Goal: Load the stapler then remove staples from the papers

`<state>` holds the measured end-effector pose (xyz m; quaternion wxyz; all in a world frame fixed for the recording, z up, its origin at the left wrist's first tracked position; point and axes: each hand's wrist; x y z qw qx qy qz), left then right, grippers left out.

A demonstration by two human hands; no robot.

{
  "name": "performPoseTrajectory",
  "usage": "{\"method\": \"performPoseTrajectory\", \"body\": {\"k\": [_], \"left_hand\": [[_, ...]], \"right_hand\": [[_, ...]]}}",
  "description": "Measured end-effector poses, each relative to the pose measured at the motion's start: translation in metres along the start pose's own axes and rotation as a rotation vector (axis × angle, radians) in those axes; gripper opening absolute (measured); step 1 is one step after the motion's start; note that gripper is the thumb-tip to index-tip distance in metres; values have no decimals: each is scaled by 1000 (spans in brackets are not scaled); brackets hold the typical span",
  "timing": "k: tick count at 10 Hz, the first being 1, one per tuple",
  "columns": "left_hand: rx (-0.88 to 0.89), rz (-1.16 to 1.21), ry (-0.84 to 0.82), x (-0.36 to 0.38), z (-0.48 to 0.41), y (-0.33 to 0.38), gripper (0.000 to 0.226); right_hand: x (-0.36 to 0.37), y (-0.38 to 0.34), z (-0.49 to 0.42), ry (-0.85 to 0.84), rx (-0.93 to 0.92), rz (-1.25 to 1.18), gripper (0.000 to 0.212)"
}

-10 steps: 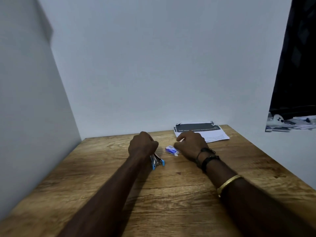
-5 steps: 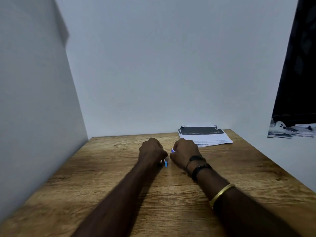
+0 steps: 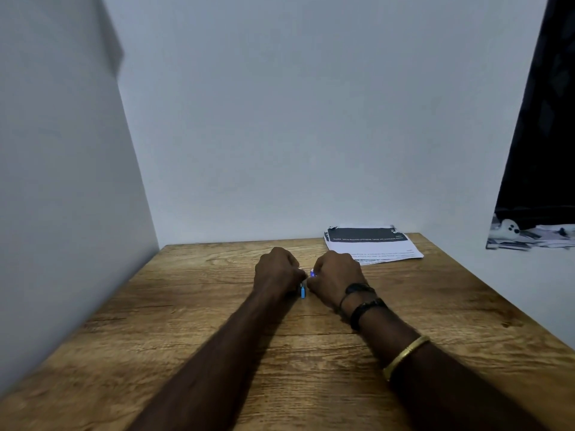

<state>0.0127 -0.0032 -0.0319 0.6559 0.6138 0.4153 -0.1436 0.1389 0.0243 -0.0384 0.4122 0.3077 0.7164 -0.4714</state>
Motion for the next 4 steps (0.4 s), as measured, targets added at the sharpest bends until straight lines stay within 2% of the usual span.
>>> {"method": "performPoseTrajectory", "body": {"k": [2,3,4], "left_hand": [[21,-8,17,0,-1,-3,12],[15,-14,69,-3,1,-4,13],[-2,18,167,-9,2,-4,17]], "right_hand": [[-2,0,4,20,-7,24,30],[-7,-3,6,74,9,-14,21],[-13,-1,2,141,33,-84,28]]}}
Point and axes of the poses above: each hand's wrist, its own z-axis away from the middle knuckle, its own x-axis out of the palm, y = z × x, and after that the axes turned 6 degrees about -y, right-handed
